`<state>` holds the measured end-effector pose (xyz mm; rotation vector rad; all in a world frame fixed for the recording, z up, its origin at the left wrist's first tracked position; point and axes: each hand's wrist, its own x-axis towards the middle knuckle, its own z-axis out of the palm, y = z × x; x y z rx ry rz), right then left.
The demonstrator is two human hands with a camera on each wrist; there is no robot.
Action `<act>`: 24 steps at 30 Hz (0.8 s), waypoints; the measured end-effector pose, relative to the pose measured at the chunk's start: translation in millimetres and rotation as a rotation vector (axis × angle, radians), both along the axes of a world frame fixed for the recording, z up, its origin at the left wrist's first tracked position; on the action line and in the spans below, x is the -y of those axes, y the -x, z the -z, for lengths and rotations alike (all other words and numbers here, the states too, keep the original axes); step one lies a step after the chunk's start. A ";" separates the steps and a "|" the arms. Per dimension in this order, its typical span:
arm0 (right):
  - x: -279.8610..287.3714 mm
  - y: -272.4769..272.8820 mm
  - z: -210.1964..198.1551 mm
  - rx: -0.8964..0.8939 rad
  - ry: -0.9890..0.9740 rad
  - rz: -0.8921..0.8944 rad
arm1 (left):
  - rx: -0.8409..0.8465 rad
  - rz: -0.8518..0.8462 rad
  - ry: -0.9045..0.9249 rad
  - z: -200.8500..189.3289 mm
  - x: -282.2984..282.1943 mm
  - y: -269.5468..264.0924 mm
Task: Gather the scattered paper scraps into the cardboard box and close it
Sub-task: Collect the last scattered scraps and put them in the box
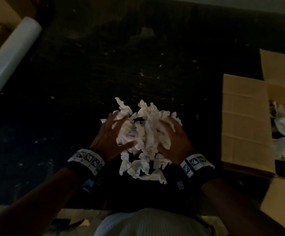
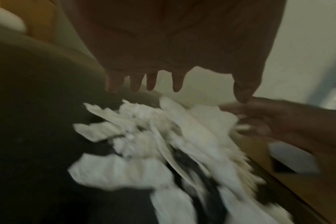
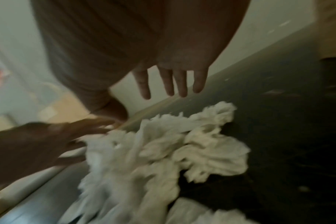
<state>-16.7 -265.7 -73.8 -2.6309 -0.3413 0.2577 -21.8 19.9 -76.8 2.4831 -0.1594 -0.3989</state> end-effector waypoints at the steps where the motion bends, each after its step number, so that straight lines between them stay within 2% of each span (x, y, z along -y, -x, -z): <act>1: 4.0 -5.5 3.5 -0.004 0.024 0.090 | -0.034 -0.047 -0.001 -0.2 -4.6 -8.0; 4: 5.9 -25.1 11.2 -0.095 0.088 0.333 | -0.099 -0.140 0.014 10.0 -15.3 -41.3; 7: -2.5 -48.5 26.1 -0.304 -0.008 0.445 | -0.199 -0.144 -0.004 19.0 -9.5 -70.7; 10: -16.6 -59.1 41.5 -0.427 -0.095 0.340 | -0.273 -0.036 -0.018 21.3 11.2 -77.3; 13: -25.5 -53.8 39.9 -0.469 -0.093 0.198 | -0.242 0.087 -0.032 27.4 25.8 -66.6; 18: -11.6 -44.2 10.5 -0.397 -0.130 0.178 | -0.166 -0.001 0.044 10.1 17.9 -49.8; 22: 0.9 -32.0 -15.1 -0.305 0.095 -0.081 | -0.134 0.097 -0.072 -9.6 13.2 -21.4; 24: -1.5 -28.8 -15.7 -0.266 0.125 -0.192 | -0.136 0.142 -0.153 -8.7 20.4 -2.6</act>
